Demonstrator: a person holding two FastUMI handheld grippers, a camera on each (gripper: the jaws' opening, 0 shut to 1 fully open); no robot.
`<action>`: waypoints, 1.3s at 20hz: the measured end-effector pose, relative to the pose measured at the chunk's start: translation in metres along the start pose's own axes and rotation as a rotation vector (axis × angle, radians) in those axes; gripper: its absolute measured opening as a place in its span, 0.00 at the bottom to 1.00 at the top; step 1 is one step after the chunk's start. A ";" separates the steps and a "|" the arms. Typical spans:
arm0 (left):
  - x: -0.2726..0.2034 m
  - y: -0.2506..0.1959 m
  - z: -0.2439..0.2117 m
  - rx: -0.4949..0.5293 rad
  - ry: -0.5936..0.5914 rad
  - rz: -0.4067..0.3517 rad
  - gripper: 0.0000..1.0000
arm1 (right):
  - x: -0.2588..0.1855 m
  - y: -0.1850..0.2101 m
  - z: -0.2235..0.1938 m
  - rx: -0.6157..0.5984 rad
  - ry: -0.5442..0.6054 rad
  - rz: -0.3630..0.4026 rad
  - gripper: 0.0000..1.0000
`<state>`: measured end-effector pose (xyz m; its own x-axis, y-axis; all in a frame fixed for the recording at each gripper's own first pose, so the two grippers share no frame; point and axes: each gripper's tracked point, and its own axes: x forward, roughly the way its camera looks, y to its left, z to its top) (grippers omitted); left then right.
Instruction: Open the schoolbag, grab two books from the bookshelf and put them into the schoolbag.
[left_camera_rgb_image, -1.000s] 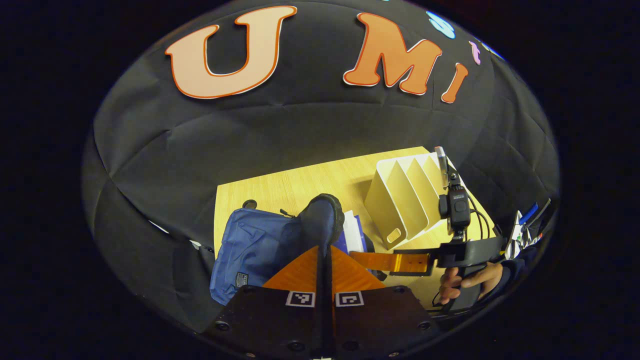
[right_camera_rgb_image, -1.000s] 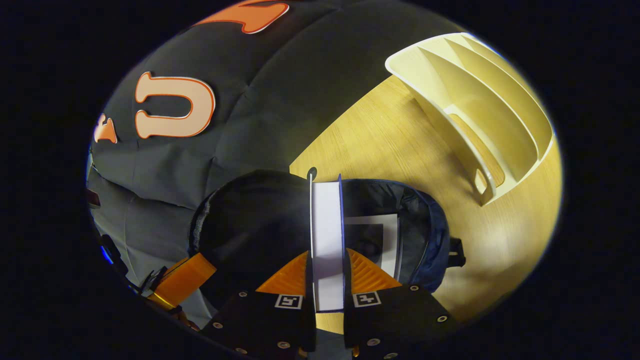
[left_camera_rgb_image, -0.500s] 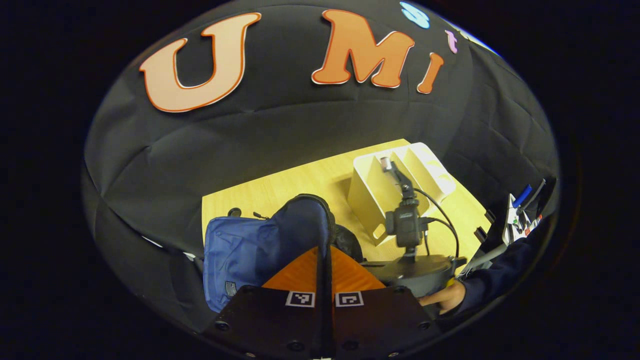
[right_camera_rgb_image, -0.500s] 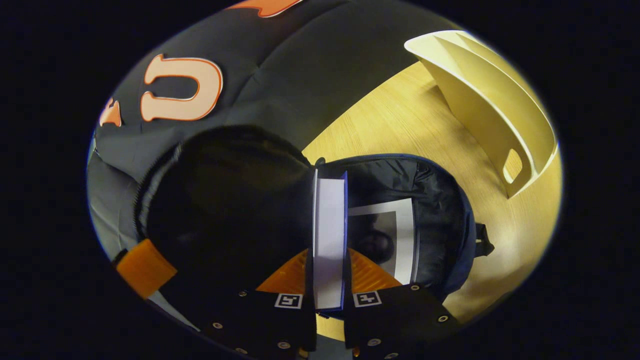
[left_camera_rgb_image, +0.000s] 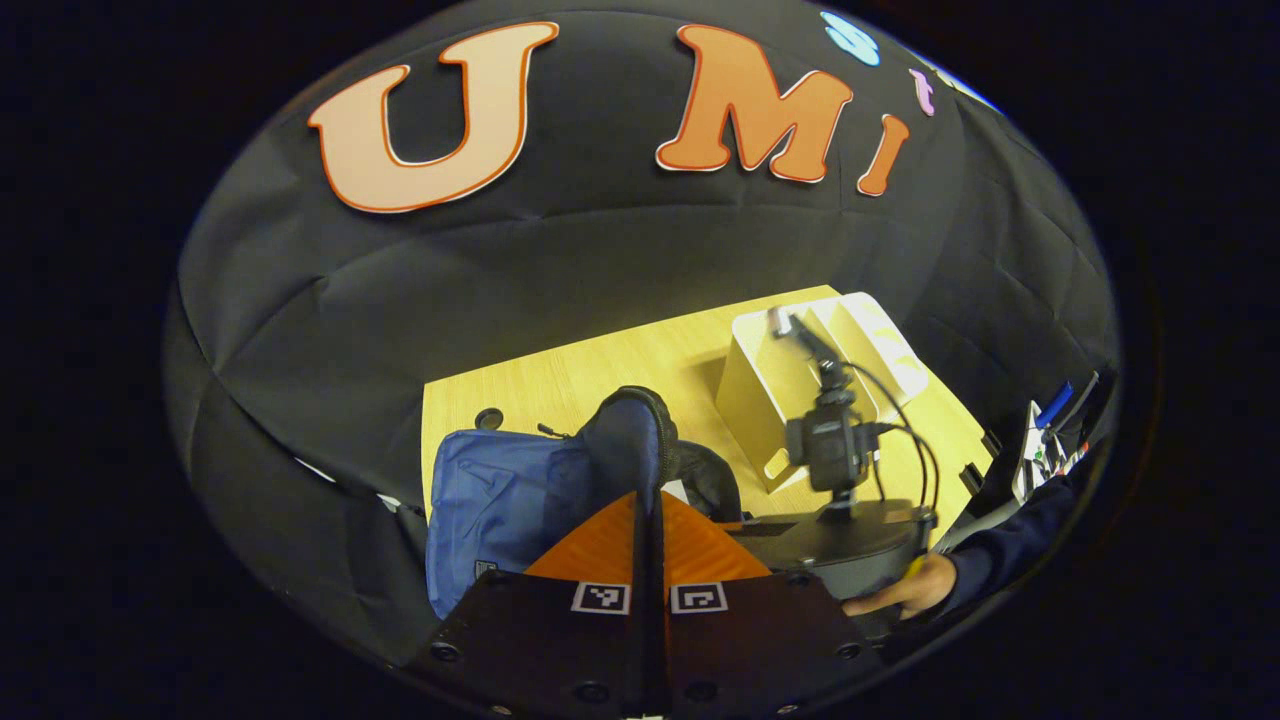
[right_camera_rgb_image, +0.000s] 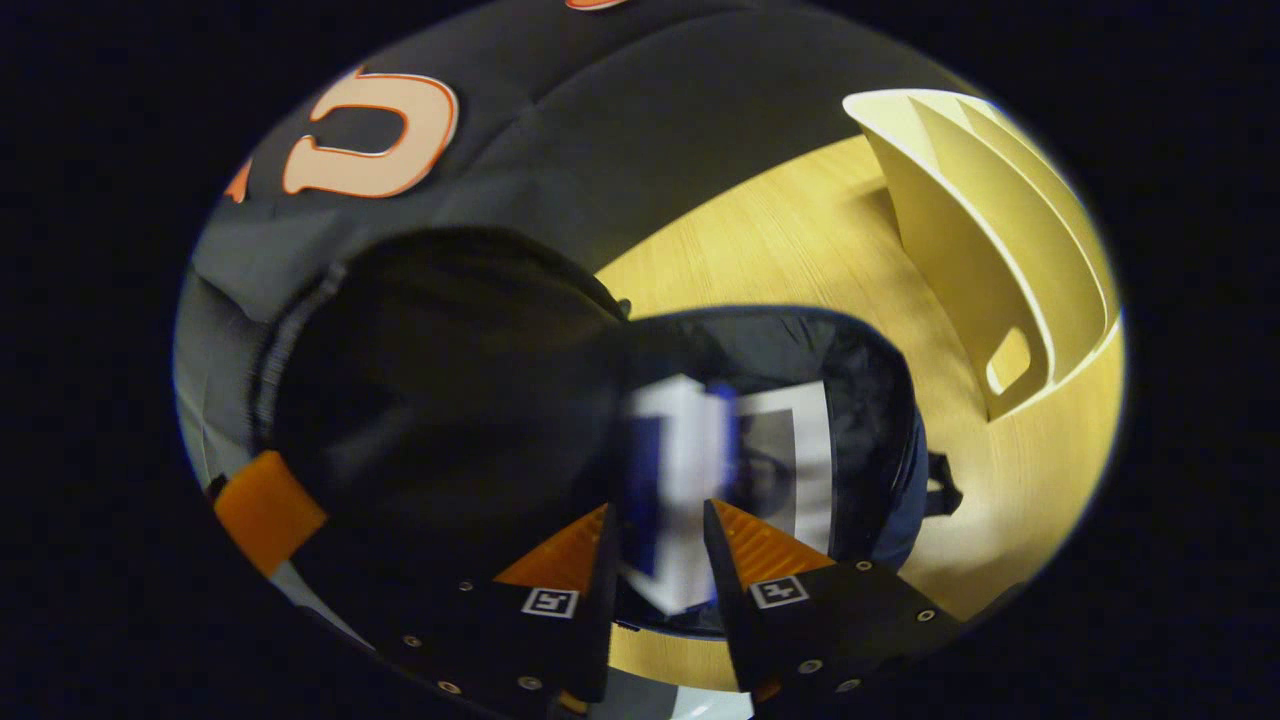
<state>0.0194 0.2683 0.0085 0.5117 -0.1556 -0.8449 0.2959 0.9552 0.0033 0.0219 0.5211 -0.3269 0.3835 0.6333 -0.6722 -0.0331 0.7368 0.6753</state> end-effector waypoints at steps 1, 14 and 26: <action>0.001 0.000 0.000 -0.009 0.001 0.003 0.01 | -0.007 -0.005 0.012 -0.037 -0.027 -0.020 0.55; 0.032 -0.023 -0.020 -0.079 0.008 0.088 0.02 | -0.122 -0.101 0.116 -0.249 -0.257 -0.204 0.79; 0.062 -0.109 -0.055 -0.225 -0.026 0.121 0.81 | -0.262 -0.199 0.186 -0.342 -0.456 -0.301 0.81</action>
<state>-0.0256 0.1687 -0.0737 0.5543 -0.0405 -0.8313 0.0462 0.9988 -0.0178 0.0995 0.1649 -0.2286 0.7729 0.2785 -0.5701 -0.1266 0.9481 0.2916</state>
